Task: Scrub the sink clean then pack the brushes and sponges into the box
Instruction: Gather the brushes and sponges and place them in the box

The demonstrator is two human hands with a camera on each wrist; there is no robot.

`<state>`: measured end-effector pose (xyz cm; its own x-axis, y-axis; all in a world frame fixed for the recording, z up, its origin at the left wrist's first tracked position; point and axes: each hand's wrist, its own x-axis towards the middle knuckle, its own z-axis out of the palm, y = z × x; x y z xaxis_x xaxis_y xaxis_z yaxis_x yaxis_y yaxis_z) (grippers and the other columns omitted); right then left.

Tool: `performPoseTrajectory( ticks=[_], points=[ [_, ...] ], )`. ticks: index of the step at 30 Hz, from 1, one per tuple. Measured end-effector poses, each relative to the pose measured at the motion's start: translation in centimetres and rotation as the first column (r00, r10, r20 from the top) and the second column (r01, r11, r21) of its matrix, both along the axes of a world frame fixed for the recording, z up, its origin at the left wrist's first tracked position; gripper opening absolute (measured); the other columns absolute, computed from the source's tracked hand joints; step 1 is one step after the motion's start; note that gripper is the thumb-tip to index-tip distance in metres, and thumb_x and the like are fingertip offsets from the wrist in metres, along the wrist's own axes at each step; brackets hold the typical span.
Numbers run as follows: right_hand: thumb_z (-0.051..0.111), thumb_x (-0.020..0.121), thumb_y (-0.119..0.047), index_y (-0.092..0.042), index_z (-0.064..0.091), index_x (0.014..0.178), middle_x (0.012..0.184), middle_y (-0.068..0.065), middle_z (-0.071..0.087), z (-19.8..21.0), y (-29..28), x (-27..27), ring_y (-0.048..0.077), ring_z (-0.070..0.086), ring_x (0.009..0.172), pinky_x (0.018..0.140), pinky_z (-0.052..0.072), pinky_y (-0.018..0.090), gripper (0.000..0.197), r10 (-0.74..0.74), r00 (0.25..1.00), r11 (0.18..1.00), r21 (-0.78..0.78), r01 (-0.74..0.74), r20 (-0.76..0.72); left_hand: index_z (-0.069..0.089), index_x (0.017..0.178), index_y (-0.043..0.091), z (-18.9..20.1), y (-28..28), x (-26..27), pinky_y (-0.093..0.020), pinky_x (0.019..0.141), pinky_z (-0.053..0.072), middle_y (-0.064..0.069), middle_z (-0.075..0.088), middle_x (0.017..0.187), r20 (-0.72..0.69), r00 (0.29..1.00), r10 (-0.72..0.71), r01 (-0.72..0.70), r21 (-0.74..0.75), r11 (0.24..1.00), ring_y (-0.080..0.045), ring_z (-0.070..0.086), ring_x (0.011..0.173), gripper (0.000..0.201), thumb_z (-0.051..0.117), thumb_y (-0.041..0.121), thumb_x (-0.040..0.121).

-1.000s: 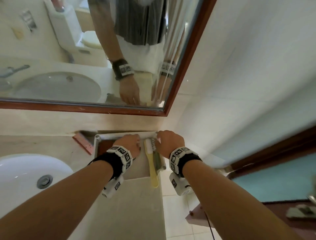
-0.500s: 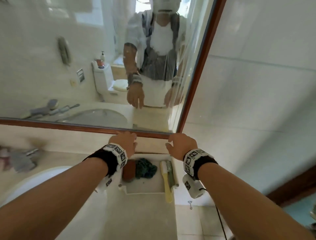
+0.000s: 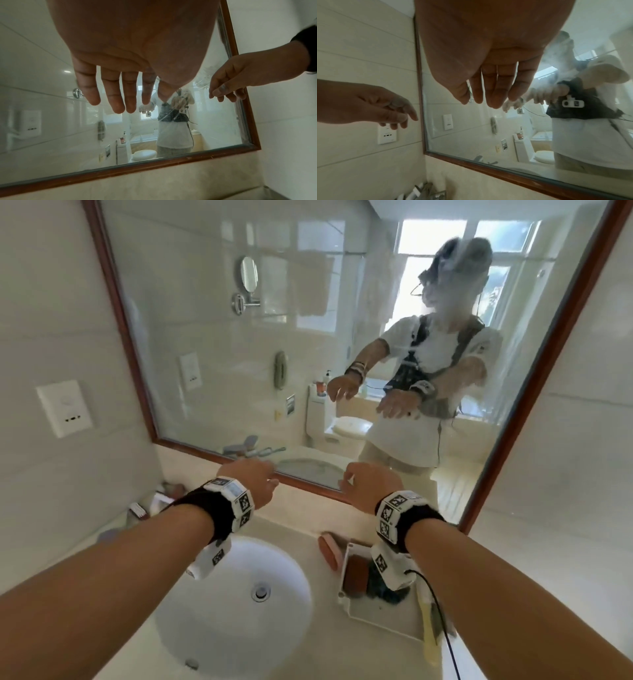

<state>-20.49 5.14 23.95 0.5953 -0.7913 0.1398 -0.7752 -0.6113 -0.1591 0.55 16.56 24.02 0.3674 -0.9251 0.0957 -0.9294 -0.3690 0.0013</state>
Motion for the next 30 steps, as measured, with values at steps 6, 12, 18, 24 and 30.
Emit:
performPoseTrajectory(
  ticks=[6,12,18,24,30],
  points=[
    [0.049,0.092,-0.044,-0.028,0.062,0.104,0.104,-0.006,0.064,0.4,4.2,8.0,0.019,0.062,0.093,0.075,0.05,0.031,0.024,0.042,0.999,0.999,-0.016,-0.042,0.005,0.058,0.122,0.028,-0.4,3.2,6.0,-0.039,0.094,0.048,0.004,0.058,0.13,-0.052,0.999,-0.009,0.008,-0.026,1.0,-0.022,0.057,0.116,0.035,0.046,0.045,0.095],
    [0.044,0.093,-0.043,-0.025,0.063,0.104,0.103,-0.002,0.065,-1.5,7.8,15.8,0.02,0.06,0.087,0.076,0.052,0.033,0.028,-0.062,0.994,0.997,-0.059,0.057,-0.089,0.054,0.126,0.028,-2.4,5.2,13.8,-0.039,0.097,0.043,0.0,0.052,0.134,-0.098,0.994,-0.04,0.047,0.067,0.997,-0.024,0.052,0.121,0.041,0.042,0.05,0.095],
    [0.047,0.093,-0.045,-0.023,0.062,0.112,0.109,-0.002,0.065,-3.5,8.5,15.3,0.022,0.063,0.096,0.082,0.053,0.038,0.033,-0.207,0.969,0.977,0.013,0.211,-0.134,0.053,0.127,0.026,-4.3,2.7,14.6,-0.042,0.098,0.045,-0.001,0.052,0.133,-0.132,0.978,-0.161,0.174,0.098,0.98,-0.026,0.052,0.12,0.04,0.041,0.048,0.096],
    [0.05,0.092,-0.044,-0.023,0.062,0.112,0.115,-0.001,0.064,-6.4,4.7,10.0,0.021,0.061,0.104,0.087,0.052,0.036,0.032,-0.352,0.912,0.921,0.095,0.377,-0.209,0.047,0.13,0.029,-8.3,-2.4,12.0,-0.043,0.099,0.043,0.0,0.048,0.136,-0.179,0.948,-0.265,0.286,0.104,0.953,-0.025,0.048,0.122,0.038,0.042,0.046,0.097],
    [0.054,0.09,-0.047,-0.018,0.06,0.117,0.124,0.005,0.058,-12.6,-1.5,7.8,0.025,0.057,0.111,0.091,0.048,0.032,0.04,-0.384,0.903,0.862,0.278,0.425,-0.191,0.043,0.132,0.029,-14.0,-8.2,10.2,-0.041,0.097,0.044,0.0,0.047,0.132,-0.187,0.933,-0.308,0.34,0.181,0.923,-0.024,0.049,0.12,0.04,0.042,0.047,0.096]
  ],
)
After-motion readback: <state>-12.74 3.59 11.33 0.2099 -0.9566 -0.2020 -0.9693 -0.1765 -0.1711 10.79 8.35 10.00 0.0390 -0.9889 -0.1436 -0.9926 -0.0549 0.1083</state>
